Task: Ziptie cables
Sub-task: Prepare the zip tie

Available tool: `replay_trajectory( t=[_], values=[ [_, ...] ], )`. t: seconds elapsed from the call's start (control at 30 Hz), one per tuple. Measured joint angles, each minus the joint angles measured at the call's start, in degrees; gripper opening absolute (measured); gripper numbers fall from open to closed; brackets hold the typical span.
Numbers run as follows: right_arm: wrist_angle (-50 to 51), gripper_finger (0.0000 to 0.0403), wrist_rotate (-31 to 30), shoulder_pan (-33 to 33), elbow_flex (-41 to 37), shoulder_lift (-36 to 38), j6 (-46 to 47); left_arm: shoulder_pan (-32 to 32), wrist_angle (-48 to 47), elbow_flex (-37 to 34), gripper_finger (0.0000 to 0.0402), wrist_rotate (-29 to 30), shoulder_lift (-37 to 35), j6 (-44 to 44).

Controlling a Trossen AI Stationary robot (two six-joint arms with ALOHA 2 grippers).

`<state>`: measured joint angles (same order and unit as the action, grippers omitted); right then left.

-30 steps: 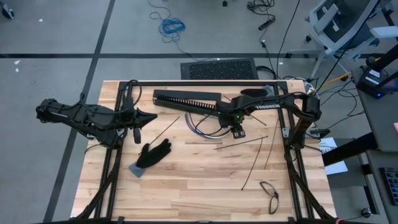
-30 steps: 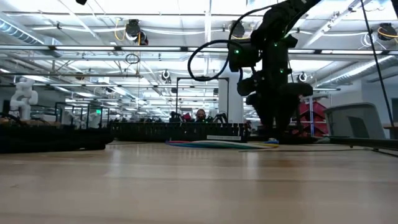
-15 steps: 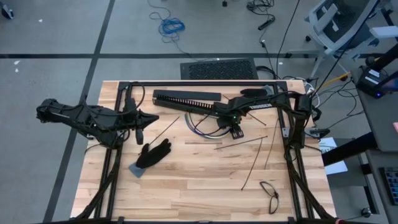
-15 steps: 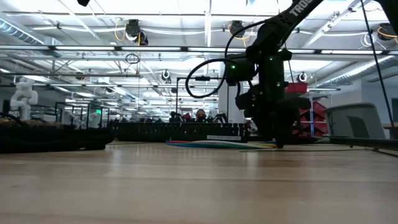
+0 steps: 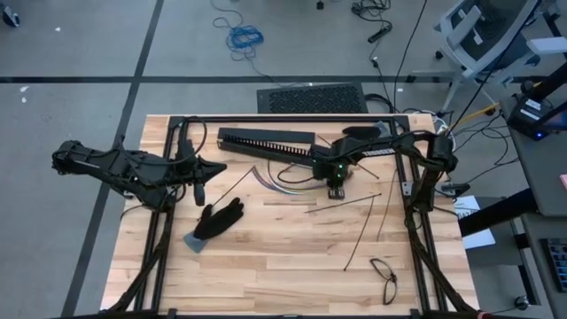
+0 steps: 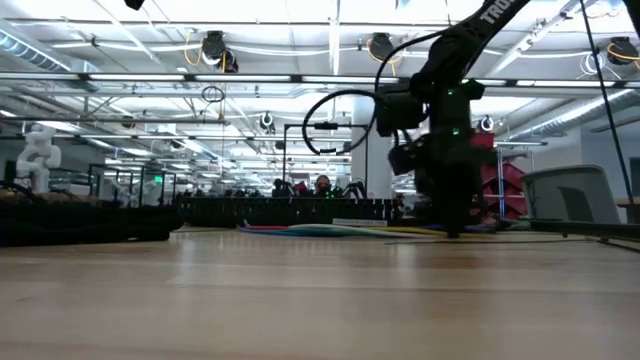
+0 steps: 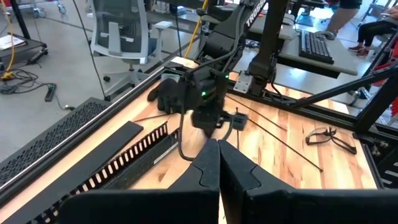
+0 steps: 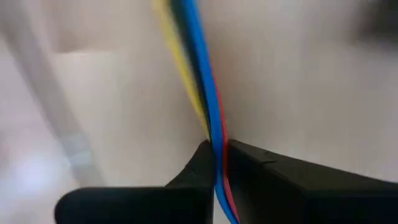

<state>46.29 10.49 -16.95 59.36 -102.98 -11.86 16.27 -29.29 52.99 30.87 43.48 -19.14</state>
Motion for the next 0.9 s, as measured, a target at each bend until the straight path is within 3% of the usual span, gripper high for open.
replay_trajectory(
  t=[0.13, 0.43, 0.57, 0.77, 0.9],
  values=[
    [7.5, 0.0013, 7.0, 0.5, -0.3, 6.4, 4.3, 0.0, 0.2, 0.0, 0.0000, 0.0, 0.0, 1.2],
    [8.3, 0.0012, 5.0, 6.9, -0.3, 21.3, 20.9, 0.0, 0.2, 0.0, 0.0000, 1.4, -0.1, 4.1],
    [4.4, 0.0012, 7.9, 12.5, -0.3, 24.8, 30.8, 0.0, 0.2, 0.0, 0.0000, 2.5, -0.1, 6.2],
    [-6.8, 0.0012, 5.6, 23.2, -0.2, 25.2, 41.2, 0.0, 0.6, 0.0, 0.0000, 8.1, -0.8, 8.9],
    [-15.1, 0.0012, 4.9, 24.5, 0.5, 21.5, 44.3, 0.0, 1.5, 0.0, 0.0000, 9.3, -1.3, 9.6]
  ],
)
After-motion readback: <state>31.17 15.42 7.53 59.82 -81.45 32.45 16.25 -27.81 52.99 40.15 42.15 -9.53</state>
